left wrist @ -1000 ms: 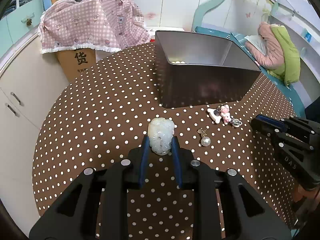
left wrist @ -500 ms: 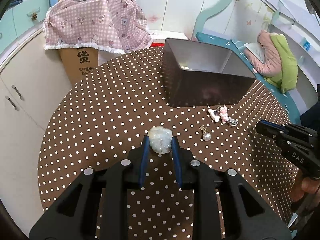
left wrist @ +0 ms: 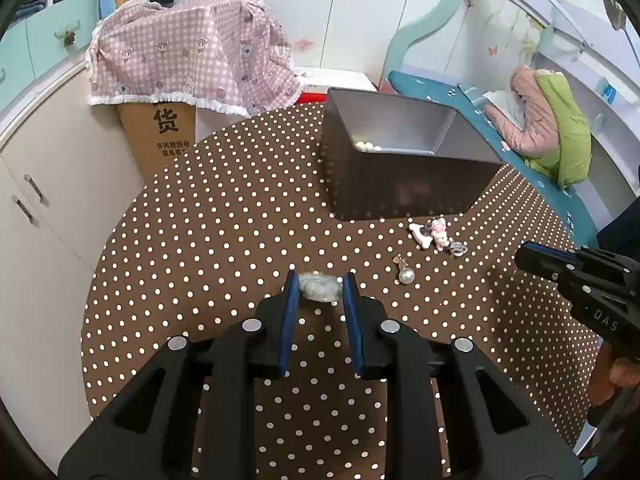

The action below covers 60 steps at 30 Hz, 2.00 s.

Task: Organize jewelry
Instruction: 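Lift both held items and carry them over the grey box, then lower both items into the grey box and open both tools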

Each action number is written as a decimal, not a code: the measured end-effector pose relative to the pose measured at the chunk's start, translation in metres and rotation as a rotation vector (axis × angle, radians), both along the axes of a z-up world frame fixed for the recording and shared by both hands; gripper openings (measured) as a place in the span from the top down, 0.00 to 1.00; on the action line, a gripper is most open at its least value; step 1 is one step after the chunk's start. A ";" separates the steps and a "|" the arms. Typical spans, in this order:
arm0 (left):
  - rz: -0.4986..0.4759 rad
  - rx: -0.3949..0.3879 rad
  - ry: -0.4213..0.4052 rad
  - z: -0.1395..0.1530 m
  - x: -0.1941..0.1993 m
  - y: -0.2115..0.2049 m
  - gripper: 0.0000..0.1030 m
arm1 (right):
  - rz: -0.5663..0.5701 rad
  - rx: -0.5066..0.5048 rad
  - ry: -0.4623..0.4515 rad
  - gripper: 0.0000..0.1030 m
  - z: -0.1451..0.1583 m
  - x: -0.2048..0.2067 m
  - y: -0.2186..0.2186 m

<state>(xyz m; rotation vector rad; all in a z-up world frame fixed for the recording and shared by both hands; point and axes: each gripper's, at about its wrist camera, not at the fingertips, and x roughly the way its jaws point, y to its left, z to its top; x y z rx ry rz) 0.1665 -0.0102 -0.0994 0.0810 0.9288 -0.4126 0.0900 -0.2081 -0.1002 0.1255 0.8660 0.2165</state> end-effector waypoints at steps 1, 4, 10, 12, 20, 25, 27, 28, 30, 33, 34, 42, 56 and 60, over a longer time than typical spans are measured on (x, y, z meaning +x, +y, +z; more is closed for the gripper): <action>-0.001 -0.003 -0.001 0.001 0.000 0.001 0.78 | 0.002 0.000 -0.001 0.91 0.001 0.000 0.002; 0.003 -0.008 -0.002 0.004 0.002 0.005 0.78 | 0.009 -0.001 -0.007 0.91 0.003 -0.002 0.003; -0.004 -0.019 -0.027 0.016 -0.003 0.009 0.78 | 0.017 -0.004 -0.018 0.91 0.009 -0.002 0.006; -0.006 -0.026 -0.039 0.023 -0.005 0.008 0.78 | 0.020 0.001 -0.025 0.91 0.013 -0.002 0.007; -0.023 -0.076 -0.110 0.076 -0.007 0.001 0.78 | 0.027 0.014 -0.091 0.91 0.048 0.007 0.007; -0.069 -0.093 -0.172 0.112 -0.001 -0.016 0.78 | 0.021 0.033 -0.138 0.91 0.074 0.025 0.002; -0.086 -0.093 -0.201 0.124 0.006 -0.027 0.78 | 0.021 0.036 -0.147 0.91 0.084 0.039 0.001; -0.093 -0.098 -0.206 0.127 0.009 -0.033 0.78 | 0.023 0.035 -0.142 0.90 0.086 0.047 0.000; -0.109 -0.113 -0.202 0.131 0.020 -0.045 0.78 | 0.023 0.038 -0.127 0.91 0.087 0.063 0.000; -0.109 -0.114 -0.198 0.133 0.040 -0.062 0.81 | 0.015 0.046 -0.089 0.90 0.082 0.083 -0.003; -0.109 -0.118 -0.193 0.133 0.046 -0.066 0.81 | 0.015 0.045 -0.080 0.90 0.081 0.088 -0.003; -0.091 -0.117 -0.122 0.115 0.088 -0.081 0.85 | 0.001 0.024 0.004 0.90 0.066 0.114 -0.005; 0.046 -0.063 -0.168 0.111 0.074 -0.048 0.06 | -0.102 0.038 -0.013 0.07 0.058 0.101 -0.023; 0.076 -0.061 -0.169 0.107 0.058 -0.034 0.06 | -0.147 0.042 -0.040 0.07 0.059 0.081 -0.031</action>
